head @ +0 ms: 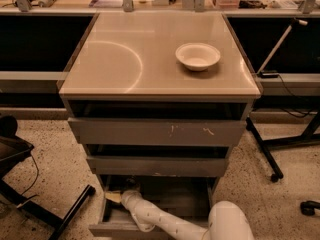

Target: Pick water bottle from bottom drawer and place on counter

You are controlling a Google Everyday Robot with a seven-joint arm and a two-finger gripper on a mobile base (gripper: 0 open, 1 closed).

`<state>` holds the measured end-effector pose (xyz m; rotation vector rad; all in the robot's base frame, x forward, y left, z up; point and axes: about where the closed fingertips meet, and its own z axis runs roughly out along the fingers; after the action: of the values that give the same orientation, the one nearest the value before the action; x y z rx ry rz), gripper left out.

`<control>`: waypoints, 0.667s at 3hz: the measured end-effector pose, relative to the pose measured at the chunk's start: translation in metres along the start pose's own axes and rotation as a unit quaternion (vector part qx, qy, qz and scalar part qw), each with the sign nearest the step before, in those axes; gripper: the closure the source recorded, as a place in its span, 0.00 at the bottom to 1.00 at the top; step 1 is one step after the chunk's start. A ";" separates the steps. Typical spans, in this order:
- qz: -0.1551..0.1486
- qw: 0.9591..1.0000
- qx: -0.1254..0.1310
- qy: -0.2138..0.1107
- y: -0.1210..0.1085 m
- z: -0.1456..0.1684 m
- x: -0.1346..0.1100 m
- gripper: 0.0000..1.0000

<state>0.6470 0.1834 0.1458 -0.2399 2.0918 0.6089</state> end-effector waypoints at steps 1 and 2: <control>0.000 1.000 0.000 0.000 0.000 0.000 0.000 0.00; 0.000 1.000 0.000 0.000 0.000 0.000 0.000 0.19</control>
Offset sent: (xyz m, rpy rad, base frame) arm 0.0000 0.0000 0.0000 0.0000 0.0000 0.0000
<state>0.6470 0.1835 0.1458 -0.2399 2.0918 0.6089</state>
